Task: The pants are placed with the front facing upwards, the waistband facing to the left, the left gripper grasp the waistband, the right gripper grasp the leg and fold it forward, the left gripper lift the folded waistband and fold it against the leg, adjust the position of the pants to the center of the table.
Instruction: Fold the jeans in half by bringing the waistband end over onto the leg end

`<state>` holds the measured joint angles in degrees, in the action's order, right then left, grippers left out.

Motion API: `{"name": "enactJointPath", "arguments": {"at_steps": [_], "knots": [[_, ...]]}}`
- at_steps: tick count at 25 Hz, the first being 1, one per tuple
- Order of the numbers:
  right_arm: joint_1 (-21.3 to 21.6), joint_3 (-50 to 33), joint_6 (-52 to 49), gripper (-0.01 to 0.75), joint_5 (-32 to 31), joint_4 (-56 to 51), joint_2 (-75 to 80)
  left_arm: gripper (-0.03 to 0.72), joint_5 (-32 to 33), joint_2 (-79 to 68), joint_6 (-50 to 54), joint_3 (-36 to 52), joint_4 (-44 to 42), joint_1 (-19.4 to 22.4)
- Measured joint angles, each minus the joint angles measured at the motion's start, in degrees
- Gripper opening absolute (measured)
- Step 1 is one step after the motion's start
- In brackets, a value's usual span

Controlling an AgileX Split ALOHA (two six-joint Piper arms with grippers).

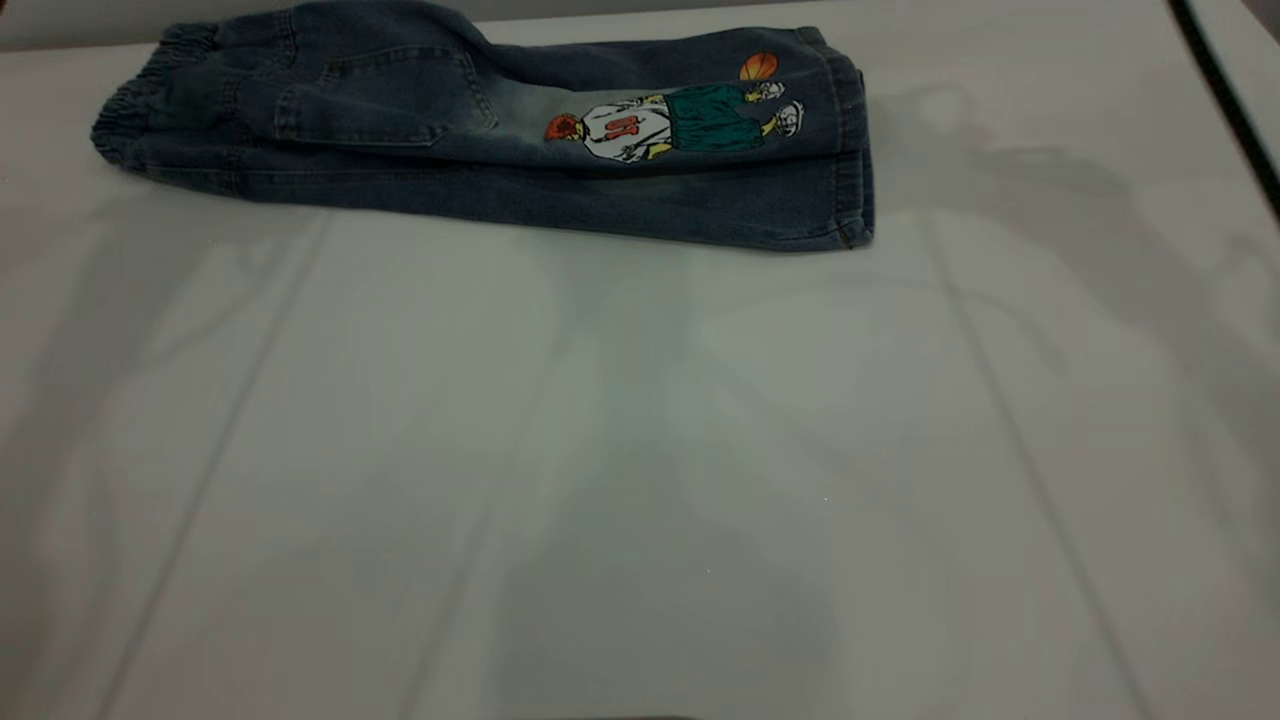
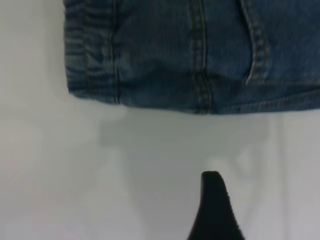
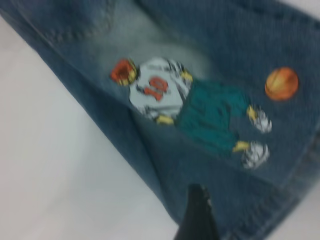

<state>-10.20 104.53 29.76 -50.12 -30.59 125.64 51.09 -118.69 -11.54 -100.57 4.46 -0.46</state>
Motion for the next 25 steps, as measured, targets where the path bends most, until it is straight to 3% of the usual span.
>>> {"name": "enactJointPath", "arguments": {"at_steps": [5,9,17,25], "knots": [[-4.0,1.3,-11.5,0.475,-1.3,10.3,0.0,0.456,1.8,-0.4,0.7,-3.5,0.3,3.1],[-7.4,1.5,-14.6,0.475,-1.6,12.2,0.0,0.456,1.0,-2.6,1.2,-4.5,0.3,6.5],[-13.6,1.5,-15.2,0.475,-1.5,12.1,0.9,0.456,-7.7,-9.1,0.2,-4.5,5.0,7.5],[-14.4,1.5,-15.2,0.475,-2.8,12.2,3.6,0.456,-14.5,-13.4,-0.2,-5.8,5.8,8.6]]}}
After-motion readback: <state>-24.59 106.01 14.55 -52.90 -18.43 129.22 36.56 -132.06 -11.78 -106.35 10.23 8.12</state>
